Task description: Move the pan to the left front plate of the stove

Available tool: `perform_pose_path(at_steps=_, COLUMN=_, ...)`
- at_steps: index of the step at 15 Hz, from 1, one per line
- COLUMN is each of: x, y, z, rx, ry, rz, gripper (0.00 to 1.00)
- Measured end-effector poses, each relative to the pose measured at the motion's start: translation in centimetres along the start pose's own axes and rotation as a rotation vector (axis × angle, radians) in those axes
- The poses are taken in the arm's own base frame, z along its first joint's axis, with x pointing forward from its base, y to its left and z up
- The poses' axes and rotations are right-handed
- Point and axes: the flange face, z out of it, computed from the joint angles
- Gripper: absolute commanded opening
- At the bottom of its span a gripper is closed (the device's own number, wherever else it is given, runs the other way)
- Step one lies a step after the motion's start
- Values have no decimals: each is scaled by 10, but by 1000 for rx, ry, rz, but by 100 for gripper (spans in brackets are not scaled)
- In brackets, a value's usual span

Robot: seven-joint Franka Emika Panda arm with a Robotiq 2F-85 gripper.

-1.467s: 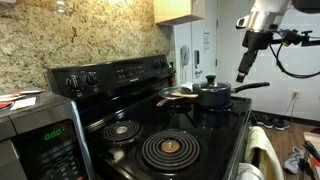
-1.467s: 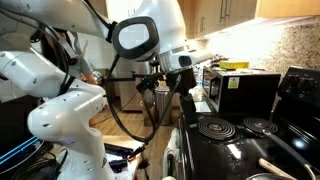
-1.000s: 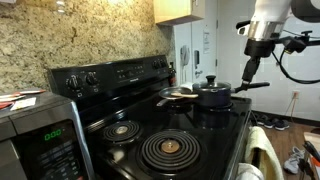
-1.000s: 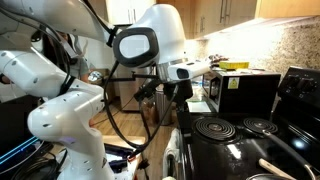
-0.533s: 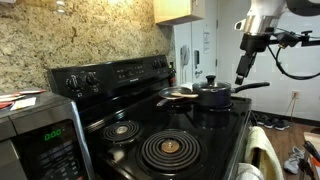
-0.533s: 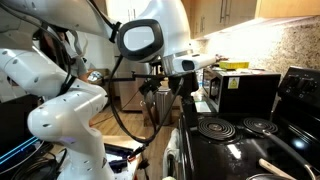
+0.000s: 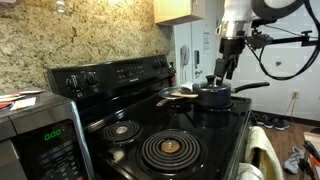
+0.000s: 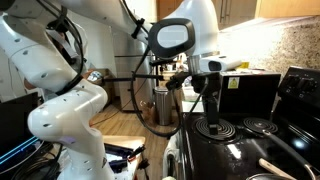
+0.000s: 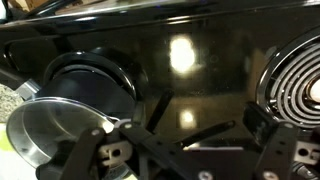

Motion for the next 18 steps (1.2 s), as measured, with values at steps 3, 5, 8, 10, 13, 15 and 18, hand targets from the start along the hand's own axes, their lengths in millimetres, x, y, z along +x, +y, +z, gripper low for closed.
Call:
perform_pose_path(at_steps=3, x=38, y=-33, z=17, rx=-12, ry=-35, rz=58, gripper=100)
perform_pose_path(at_steps=5, x=64, y=-51, z=31, rx=-24, ry=-50, rz=101, gripper=100)
perform_pose_path(at_steps=8, x=101, y=-65, z=50, rx=-34, ry=-58, rz=193, gripper=100)
perform_pose_path(at_steps=10, x=126, y=-72, z=61, rx=-27, ry=-61, rz=269, gripper=100)
perform_pose_path(at_steps=13, x=160, y=-80, z=72, rx=-15, ry=-52, rz=391, gripper=100)
perform_pose_path(at_steps=15, x=177, y=-87, z=76, rx=3, ry=-49, rz=443, gripper=100)
perform_pose_path(at_steps=18, x=184, y=-91, z=80, rx=9, ry=-50, rz=458, gripper=100)
